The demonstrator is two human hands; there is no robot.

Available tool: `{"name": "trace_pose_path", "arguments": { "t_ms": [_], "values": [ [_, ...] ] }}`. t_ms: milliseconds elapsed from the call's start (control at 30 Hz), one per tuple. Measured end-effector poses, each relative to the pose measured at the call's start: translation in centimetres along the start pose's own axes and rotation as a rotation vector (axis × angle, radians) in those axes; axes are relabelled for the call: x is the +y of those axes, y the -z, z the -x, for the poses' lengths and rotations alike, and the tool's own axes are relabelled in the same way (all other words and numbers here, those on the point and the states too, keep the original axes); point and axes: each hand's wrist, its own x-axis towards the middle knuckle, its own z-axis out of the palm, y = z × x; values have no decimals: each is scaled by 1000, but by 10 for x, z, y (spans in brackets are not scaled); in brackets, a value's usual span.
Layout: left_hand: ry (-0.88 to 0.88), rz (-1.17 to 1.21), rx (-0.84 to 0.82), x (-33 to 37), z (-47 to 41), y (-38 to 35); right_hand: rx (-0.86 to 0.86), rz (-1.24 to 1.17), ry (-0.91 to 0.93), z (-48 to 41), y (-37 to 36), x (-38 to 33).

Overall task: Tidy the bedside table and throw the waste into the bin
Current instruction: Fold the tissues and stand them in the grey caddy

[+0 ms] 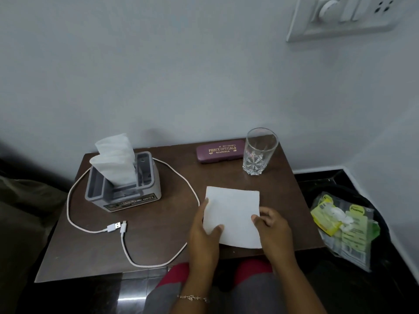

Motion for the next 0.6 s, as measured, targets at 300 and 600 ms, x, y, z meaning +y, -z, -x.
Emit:
{"name": "trace_pose_path", "arguments": {
  "t_ms": [300, 600],
  "values": [
    [-250, -332, 48, 3, 6, -7, -40, 79, 152, 2, -5, -1],
    [-208, -181, -274, 28, 20, -16, -51, -119, 40, 7, -18, -12]
  ]
}}
